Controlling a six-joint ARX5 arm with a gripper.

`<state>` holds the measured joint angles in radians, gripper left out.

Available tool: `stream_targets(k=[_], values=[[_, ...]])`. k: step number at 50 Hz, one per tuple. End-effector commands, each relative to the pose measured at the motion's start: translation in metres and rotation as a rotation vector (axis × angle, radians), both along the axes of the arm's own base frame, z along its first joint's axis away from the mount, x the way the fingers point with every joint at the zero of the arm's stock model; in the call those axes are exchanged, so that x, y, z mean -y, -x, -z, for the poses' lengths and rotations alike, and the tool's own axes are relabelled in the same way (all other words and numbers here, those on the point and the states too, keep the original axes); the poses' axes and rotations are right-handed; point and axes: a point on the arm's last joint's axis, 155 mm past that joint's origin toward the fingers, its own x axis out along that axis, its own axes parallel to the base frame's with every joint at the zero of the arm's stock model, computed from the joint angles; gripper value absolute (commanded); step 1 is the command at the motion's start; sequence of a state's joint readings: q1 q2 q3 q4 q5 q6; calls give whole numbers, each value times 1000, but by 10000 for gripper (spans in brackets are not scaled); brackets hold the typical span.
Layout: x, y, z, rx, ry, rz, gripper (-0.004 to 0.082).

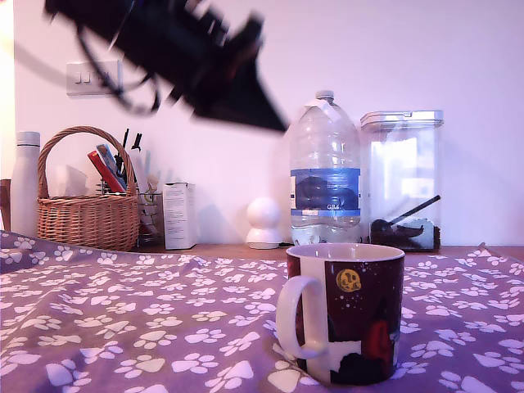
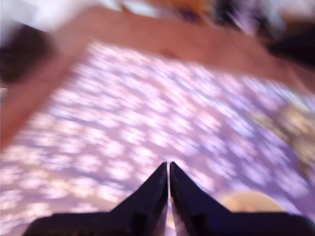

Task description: Pick up the coffee capsules from the table one by one and drop them inside the nearest coffee cup

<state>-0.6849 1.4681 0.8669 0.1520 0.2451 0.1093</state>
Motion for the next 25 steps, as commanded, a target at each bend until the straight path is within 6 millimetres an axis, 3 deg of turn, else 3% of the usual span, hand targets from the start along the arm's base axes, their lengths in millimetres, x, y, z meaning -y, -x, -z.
stream_targets(k=[1, 13, 25], values=[[-13, -7, -4, 8, 44, -73, -21], [-65, -36, 15, 16, 71, -394, -21], [-80, -40, 23, 19, 81, -482, -21]])
